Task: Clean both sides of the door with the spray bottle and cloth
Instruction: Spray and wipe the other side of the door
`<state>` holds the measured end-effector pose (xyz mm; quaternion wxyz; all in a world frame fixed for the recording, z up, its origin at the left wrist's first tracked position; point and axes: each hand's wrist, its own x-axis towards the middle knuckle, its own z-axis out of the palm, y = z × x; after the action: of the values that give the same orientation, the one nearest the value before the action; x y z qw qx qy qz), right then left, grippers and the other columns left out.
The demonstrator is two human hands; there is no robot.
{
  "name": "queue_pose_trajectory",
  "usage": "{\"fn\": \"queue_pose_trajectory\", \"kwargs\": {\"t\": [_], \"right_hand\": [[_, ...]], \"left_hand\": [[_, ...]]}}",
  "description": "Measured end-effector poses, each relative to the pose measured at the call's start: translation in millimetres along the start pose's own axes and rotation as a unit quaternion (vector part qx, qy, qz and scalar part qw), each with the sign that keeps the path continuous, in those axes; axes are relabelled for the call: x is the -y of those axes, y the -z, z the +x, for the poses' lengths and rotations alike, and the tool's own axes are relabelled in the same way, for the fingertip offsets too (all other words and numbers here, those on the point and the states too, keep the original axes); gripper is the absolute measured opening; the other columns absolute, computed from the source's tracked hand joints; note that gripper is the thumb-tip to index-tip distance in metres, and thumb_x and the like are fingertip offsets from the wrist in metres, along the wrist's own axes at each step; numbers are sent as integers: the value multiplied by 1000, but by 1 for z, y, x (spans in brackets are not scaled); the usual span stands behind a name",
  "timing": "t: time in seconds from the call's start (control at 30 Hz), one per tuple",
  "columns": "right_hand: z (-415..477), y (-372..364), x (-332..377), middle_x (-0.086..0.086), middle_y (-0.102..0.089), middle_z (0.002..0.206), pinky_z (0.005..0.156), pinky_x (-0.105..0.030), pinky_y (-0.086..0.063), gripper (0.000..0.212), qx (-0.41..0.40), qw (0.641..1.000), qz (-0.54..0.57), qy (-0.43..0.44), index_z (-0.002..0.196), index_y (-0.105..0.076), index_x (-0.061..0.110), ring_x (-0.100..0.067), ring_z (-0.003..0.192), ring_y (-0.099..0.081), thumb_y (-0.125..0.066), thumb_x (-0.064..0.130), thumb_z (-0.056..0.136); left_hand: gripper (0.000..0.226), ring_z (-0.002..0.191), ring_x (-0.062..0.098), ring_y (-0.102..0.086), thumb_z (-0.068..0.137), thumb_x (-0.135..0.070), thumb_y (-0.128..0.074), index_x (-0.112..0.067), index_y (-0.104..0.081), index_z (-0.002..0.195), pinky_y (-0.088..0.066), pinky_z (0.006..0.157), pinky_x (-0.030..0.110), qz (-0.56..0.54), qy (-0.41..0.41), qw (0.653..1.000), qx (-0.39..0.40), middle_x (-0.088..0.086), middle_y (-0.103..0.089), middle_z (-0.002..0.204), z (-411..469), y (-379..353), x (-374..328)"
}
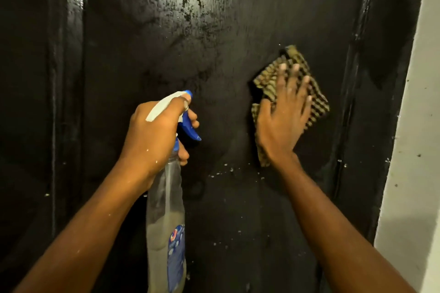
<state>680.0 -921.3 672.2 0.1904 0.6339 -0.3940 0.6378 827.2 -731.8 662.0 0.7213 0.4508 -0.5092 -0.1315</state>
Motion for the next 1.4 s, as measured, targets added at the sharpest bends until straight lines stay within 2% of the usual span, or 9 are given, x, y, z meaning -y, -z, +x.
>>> {"fn": "queue_pose_trajectory", "kwargs": {"t": [0.13,0.23,0.37,0.47,0.53,0.77,0.87,1.1,1.4], "right_hand": [[-60,-7,13,2,-11,167,123,-52,-15,72,64,966,-26,250,159,-25,28,-27,156,-9,-41,47,91],[-99,-6,-31,3,-22,166,121,-52,-20,62,84,938,-29,336,158,-28,32,-26,155,-15,-30,54,100],[-86,3,-76,7,-11,168,123,-54,-15,76,83,985,-13,153,160,-15,36,-22,156,-5,-39,39,87],[-49,6,-40,6,-6,169,125,-52,-8,74,41,998,19,-46,160,-12,31,-18,156,2,-28,40,88],[-35,1,0,4,-5,169,125,-51,-7,75,19,996,31,-86,161,-13,29,-21,156,1,-29,40,88],[-97,-11,8,4,-15,167,123,-49,-15,61,94,938,-33,332,158,-23,32,-24,156,-9,-28,54,101],[-98,-7,-34,4,-22,166,122,-50,-19,62,83,943,-27,321,157,-29,32,-24,155,-14,-20,59,102],[-51,8,-100,5,-17,168,124,-56,-11,80,58,983,4,172,158,-24,32,-22,156,-7,-44,39,82],[34,27,-160,5,-16,168,124,-56,-9,76,50,981,46,183,159,-25,31,-23,157,-3,-42,36,86]], "left_hand": [[40,40,30,-50,97,-34,-51,-1,-69,83,-45,43,30,24,-16,999,-22,13,-73,79,-8,20,0],[41,41,30,-50,98,-37,-52,-3,-69,82,-45,46,31,27,-18,999,-11,15,-72,79,-12,31,-1],[40,39,26,-49,98,-37,-51,-4,-69,82,-45,45,30,18,5,1000,-6,12,-73,81,-18,39,0],[38,39,26,-49,98,-34,-51,-5,-69,83,-44,45,30,7,10,1000,-2,12,-73,82,-22,39,0],[38,39,26,-49,97,-34,-52,-5,-69,83,-44,45,31,10,9,1000,-1,11,-73,81,-23,35,0],[37,38,28,-50,98,-34,-52,-6,-70,82,-45,46,33,21,-23,999,-14,12,-73,81,-23,28,2],[37,40,31,-51,99,-33,-51,-6,-70,82,-46,45,32,34,-29,999,-14,11,-73,81,-24,21,6],[36,39,30,-49,97,-34,-54,-6,-70,80,-44,44,31,30,-29,999,-22,15,-71,78,-24,-17,13],[39,37,27,-50,98,-34,-53,-2,-69,82,-44,44,30,17,-24,1000,2,14,-72,79,-17,-123,14]]}}
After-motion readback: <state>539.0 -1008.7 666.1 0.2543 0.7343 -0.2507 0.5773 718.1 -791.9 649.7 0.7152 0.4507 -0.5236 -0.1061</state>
